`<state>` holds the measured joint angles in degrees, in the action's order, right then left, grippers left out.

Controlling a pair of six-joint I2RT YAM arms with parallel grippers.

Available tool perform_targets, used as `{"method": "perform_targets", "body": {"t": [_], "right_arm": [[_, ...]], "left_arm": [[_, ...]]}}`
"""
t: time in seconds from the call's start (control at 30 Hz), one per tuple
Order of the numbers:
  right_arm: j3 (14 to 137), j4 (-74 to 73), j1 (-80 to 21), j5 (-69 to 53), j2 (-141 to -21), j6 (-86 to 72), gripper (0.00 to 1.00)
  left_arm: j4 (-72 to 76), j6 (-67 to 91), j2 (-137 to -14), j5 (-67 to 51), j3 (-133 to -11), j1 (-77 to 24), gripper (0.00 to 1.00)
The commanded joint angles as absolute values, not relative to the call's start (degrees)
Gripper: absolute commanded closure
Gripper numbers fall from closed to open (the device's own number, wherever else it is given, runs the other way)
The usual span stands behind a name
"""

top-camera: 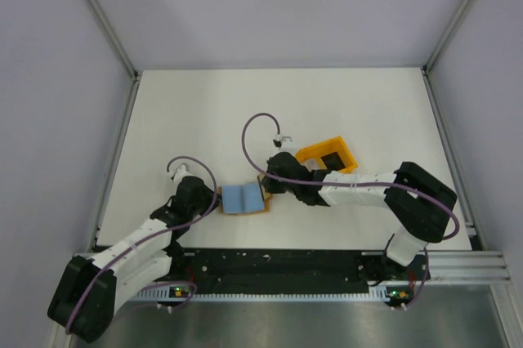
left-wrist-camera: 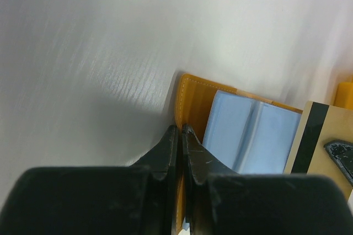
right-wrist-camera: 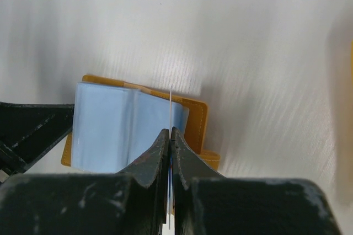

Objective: Put the credit cards into the card holder
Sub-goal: Open the card holder at the center of the board.

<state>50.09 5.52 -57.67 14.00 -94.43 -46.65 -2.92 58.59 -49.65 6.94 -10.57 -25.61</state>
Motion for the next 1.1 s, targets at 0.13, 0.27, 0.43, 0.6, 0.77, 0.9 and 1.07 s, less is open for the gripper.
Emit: {"method": "perform_targets", "body": {"t": [0.13, 0.27, 0.43, 0.6, 0.77, 0.9, 1.07], "right_arm": [[49.04, 6.77, -57.04, 14.5, -92.55, -48.43, 1.0], [48.43, 7.29, -56.34, 13.36, -93.16, -50.09, 1.0], [46.85, 8.44, -55.81, 13.71, -92.99, -52.29, 1.0], [45.44, 9.06, -55.72, 14.15, -92.9, -54.49, 1.0], [45.7, 11.95, -55.46, 10.82, -94.83, -54.67, 1.0], [47.1, 11.87, -55.46, 8.88, -96.06, -54.32, 1.0], [46.93, 15.63, -55.55, 5.46, -96.5, -53.44, 1.0]], "left_arm": [[-2.64, 58.36, -49.39, 8.35, -9.23, -25.75, 1.0], [-2.55, 58.45, -49.22, 8.26, -9.14, -25.75, 1.0], [-2.64, 58.62, -48.96, 8.17, -9.14, -25.84, 1.0], [-2.2, 58.8, -49.13, 8.17, -8.96, -25.84, 1.0], [-2.11, 58.71, -49.13, 7.82, -9.05, -25.84, 1.0], [-2.02, 58.71, -49.04, 7.91, -9.14, -25.84, 1.0], [-1.5, 58.71, -49.31, 7.82, -9.23, -25.84, 1.0]]}}
